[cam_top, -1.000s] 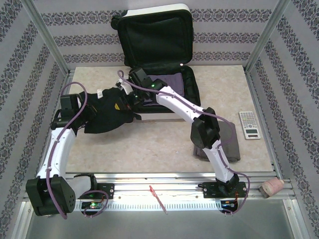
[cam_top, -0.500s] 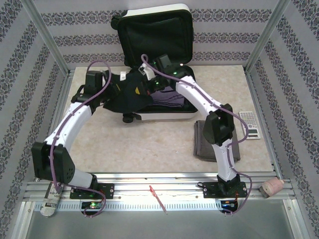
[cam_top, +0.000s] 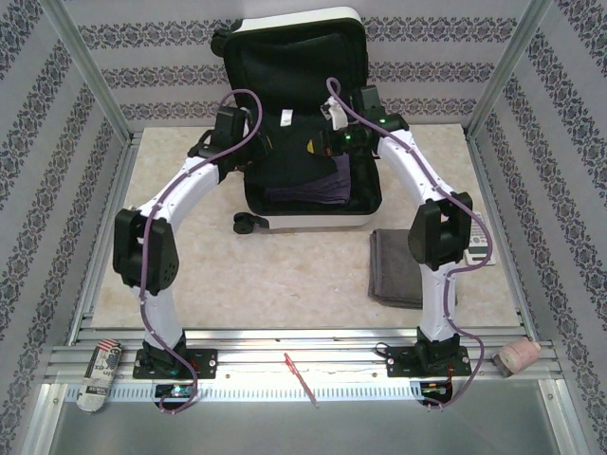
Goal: Pack the luggage
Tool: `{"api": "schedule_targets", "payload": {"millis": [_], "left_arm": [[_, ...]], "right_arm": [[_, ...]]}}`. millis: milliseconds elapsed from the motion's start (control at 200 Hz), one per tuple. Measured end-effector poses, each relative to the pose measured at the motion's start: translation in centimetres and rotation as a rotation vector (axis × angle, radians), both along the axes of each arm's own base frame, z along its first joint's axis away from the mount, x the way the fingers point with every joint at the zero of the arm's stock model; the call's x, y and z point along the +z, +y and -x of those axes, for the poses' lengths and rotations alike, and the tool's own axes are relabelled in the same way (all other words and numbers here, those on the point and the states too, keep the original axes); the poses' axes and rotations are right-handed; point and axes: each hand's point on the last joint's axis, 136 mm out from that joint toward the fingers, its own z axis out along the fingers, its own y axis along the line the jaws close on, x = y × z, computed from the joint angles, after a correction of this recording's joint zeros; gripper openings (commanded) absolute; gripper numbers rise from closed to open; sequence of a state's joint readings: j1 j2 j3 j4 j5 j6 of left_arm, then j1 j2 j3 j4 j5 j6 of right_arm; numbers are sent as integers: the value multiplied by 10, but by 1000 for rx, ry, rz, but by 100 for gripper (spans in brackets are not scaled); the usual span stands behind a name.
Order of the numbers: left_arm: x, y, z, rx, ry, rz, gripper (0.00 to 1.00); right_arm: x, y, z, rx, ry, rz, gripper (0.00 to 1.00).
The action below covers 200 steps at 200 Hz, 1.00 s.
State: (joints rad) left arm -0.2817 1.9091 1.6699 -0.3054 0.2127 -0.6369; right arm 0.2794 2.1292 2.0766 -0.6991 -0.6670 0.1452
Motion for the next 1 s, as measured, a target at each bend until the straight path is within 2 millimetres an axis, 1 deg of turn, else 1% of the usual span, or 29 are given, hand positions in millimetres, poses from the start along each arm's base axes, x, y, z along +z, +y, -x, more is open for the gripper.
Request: {"api": "schedule_targets", "payload": {"millis": [85,150,290,310,385,415,430,445,465,495,530,570,655,749,859,929,999], "left_arm": [[-11,-7,-10,-8,12,3,0],[-22,-12,-16,-12,30,11,0],[-48,-22,-26,-23,73,25,0],[-52,-23,-27,-24,78,25,5],[-61,-28,-30,-28,94,30,27],[-65,-28,-33,-27,97,29,38],[-66,-28,-34,-26,100,31,46],[-67,-29,-34,-25,102,30,52],[-68,-29,-35,-24,103,29,56],[-68,-28,-35,-20,105,28,59],[-68,-27,-35,-14,110,22,61],[-66,-25,-36,-6,109,13,62],[-60,-21,-38,11,100,-7,63],[-55,-17,-37,21,94,-30,63],[-45,-14,-34,26,81,-33,63],[-37,-13,-30,26,72,-29,63],[-31,-11,-23,26,63,-27,63]], "right_arm": [[-11,-15,-8,-29,20,10,0],[-25,-25,-14,-48,42,22,0],[-56,-36,-21,-73,97,52,0],[-60,-37,-21,-76,103,55,0],[-71,-40,-23,-84,121,68,1],[-74,-41,-24,-88,127,75,9],[-76,-42,-24,-90,129,79,14],[-78,-43,-25,-92,131,83,20],[-80,-44,-25,-98,135,90,26],[-83,-46,-25,-103,136,102,36],[-86,-50,-26,-116,144,116,46],[-89,-55,-27,-130,147,132,53],[-92,-66,-33,-160,133,165,62],[-98,-80,-35,-207,134,190,65],[-102,-91,-31,-240,144,206,65],[-97,-94,-31,-251,136,202,65],[-86,-94,-30,-258,117,193,64]]}}
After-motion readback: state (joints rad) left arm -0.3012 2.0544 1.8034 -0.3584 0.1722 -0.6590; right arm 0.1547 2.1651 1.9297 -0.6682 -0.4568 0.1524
